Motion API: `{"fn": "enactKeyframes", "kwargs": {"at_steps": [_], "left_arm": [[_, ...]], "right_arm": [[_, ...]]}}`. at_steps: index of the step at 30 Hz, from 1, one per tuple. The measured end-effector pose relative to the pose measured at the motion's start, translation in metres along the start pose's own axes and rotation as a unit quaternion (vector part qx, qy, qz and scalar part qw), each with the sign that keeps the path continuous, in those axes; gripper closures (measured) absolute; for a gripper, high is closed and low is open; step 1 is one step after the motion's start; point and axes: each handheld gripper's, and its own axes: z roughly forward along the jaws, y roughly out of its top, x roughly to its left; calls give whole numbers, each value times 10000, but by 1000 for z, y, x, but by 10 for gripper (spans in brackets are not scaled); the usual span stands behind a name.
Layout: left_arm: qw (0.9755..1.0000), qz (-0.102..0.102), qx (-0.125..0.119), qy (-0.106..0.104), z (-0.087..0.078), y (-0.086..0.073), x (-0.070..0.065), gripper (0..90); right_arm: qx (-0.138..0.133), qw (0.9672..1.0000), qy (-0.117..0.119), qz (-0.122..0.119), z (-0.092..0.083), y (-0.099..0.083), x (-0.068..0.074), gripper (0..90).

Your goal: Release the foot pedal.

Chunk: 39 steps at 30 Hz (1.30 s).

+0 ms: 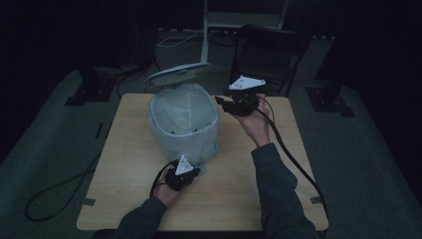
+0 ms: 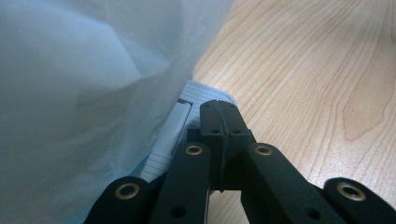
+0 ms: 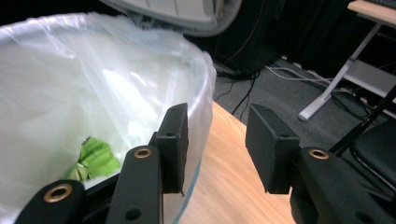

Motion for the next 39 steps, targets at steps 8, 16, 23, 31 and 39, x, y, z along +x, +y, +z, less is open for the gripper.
{"fn": "enactKeyframes", "kwargs": {"at_steps": [8,16,23,31,39], "left_arm": [[10000,16,4,2,0,0,0,900],[10000,57,33,-1,-1,1,0,895],[10000,46,46,8,-1,2,0,887],[10000,10,69,0,-2,4,-1,881],[9999,39,103,7,-3,5,-1,873]], "right_arm": [[207,9997,-66,69,8,-23,-5,570],[433,9990,-86,43,17,-47,-4,570],[579,9982,-88,127,20,-63,-7,568],[654,9977,-108,151,21,-69,-8,565],[689,9974,-70,197,23,-75,-9,564]]}}
